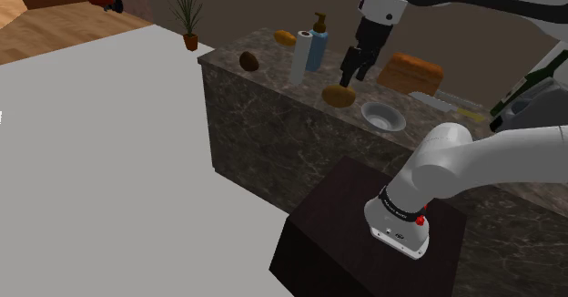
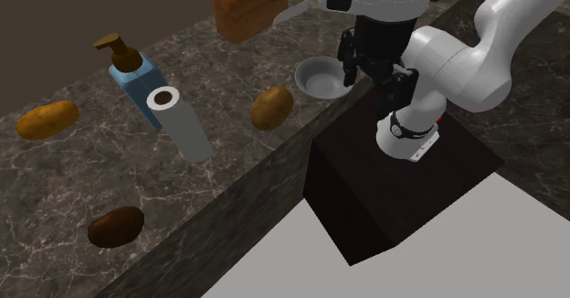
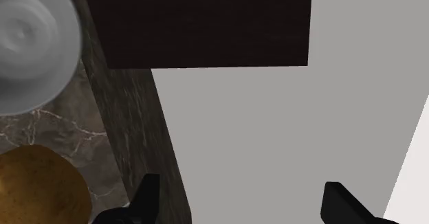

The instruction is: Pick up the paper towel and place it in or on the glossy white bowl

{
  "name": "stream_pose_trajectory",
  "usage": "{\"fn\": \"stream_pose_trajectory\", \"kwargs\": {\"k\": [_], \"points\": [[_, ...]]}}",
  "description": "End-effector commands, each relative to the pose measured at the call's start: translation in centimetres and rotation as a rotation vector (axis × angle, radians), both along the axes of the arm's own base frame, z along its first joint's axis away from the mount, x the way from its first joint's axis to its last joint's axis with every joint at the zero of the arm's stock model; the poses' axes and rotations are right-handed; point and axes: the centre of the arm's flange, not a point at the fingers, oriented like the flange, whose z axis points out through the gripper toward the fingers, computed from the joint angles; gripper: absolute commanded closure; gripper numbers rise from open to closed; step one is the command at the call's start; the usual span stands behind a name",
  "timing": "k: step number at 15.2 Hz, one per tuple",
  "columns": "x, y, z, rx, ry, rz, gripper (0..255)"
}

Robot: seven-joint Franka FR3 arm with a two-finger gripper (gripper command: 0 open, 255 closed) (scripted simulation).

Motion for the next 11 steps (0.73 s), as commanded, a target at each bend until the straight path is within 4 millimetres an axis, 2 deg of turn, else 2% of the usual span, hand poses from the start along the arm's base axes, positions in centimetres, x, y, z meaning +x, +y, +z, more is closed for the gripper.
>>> {"fn": "stream_pose_trajectory", "kwargs": {"k": [1,11], "points": [[0.0,0.0,0.0,0.0,0.0,0.0,0],[10.6,-6.5,-0.5,-0.061,-0.019,0.0,0]]}}
